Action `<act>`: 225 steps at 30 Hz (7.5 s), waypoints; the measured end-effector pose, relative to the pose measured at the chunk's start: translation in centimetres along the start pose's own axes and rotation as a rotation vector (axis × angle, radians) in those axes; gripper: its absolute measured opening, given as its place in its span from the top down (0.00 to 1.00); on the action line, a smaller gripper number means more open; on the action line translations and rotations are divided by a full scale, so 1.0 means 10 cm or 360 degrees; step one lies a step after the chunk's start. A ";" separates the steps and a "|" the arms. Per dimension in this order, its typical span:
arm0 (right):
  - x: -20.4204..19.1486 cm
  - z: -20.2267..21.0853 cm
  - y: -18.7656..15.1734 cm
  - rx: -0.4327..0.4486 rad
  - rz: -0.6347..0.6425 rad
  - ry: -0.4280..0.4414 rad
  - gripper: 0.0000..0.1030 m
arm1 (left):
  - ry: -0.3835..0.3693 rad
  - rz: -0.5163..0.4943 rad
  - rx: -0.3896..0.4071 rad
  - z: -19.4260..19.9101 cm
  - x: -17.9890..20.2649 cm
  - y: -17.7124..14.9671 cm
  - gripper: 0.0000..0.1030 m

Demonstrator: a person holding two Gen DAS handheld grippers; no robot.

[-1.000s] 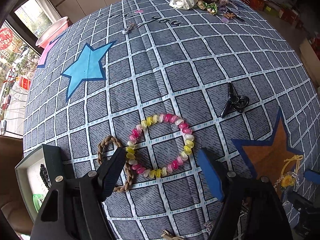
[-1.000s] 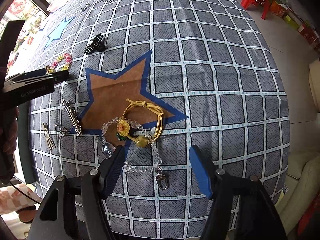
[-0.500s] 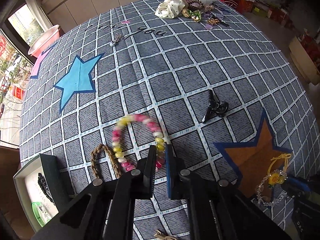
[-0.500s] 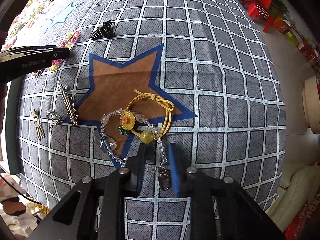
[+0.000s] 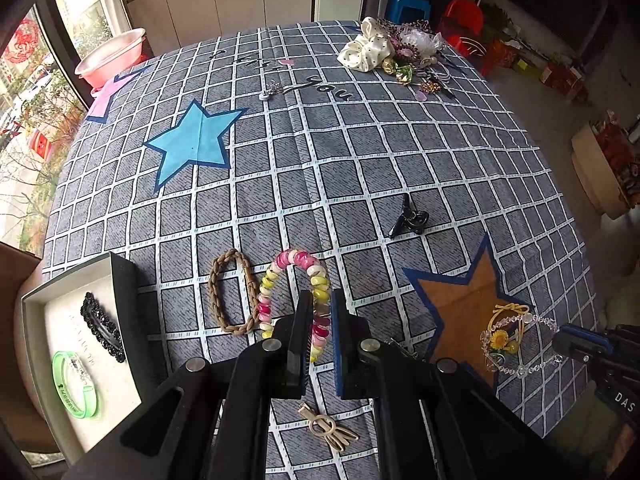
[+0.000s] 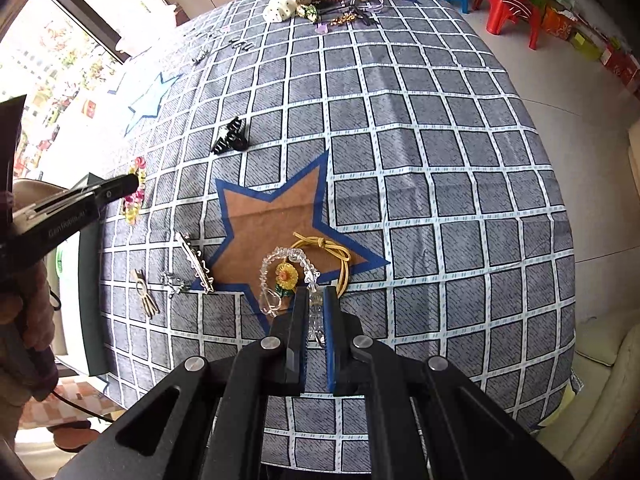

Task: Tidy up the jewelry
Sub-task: 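Carry both bracelets into the white box and open both tools to release, then grasp the silver hair clip with the left tool while the right grasps the yellow cord hair tie, then carry the silver clip and yellow hair tie over the white box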

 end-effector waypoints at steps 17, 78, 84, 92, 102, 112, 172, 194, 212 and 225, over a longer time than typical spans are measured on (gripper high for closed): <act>-0.58 0.54 0.20 0.0126 0.0254 0.0100 0.93 | -0.0013 0.0330 0.0124 0.54 -0.70 -0.56 0.85; -3.50 -1.36 0.87 -0.0306 0.1135 0.0004 0.93 | 0.0284 0.1022 -0.0035 -0.26 -2.50 -1.22 0.85; -3.59 -1.40 0.84 -0.0337 0.1113 0.0022 0.93 | 0.0285 0.1035 -0.0073 -0.22 -2.45 -1.28 0.85; -3.51 -1.05 0.83 -0.0262 0.1082 0.0136 0.51 | 0.0340 0.1032 -0.0072 -0.03 -2.40 -1.37 0.85; -3.17 -0.56 0.79 -0.0151 0.0955 0.0267 0.32 | 0.0367 0.1015 -0.0014 0.22 -2.31 -1.45 0.85; -2.23 -0.25 0.70 -0.0072 0.0630 0.0261 0.22 | 0.0404 0.0858 -0.0016 0.34 -1.95 -1.27 0.00; 0.00 -0.77 0.26 -0.0009 0.0246 -0.0366 0.39 | 0.0095 -0.0003 -0.0357 -0.67 0.99 -0.19 0.66; -0.02 -0.36 0.53 0.0015 0.0070 -0.0034 0.96 | -0.0161 0.0088 -0.0215 -0.17 0.58 -0.31 0.83; -0.15 -0.06 0.37 0.0038 0.0117 0.0005 0.96 | -0.0198 0.0213 -0.0098 0.12 -0.01 -0.51 0.83; -0.63 0.22 0.46 0.0099 0.0275 0.0060 0.96 | -0.0180 0.0364 0.0002 0.41 -0.43 -0.71 0.83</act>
Point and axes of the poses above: each gripper's, at about its wrist camera, not at the fingertips, and z roughly against the way its jaws point, x to its right, y to its top, the point moved 2 cm from there along -z, roughly the way its jaws point, and after that the axes turned 13 degrees about -x, right-handed, at the moved point
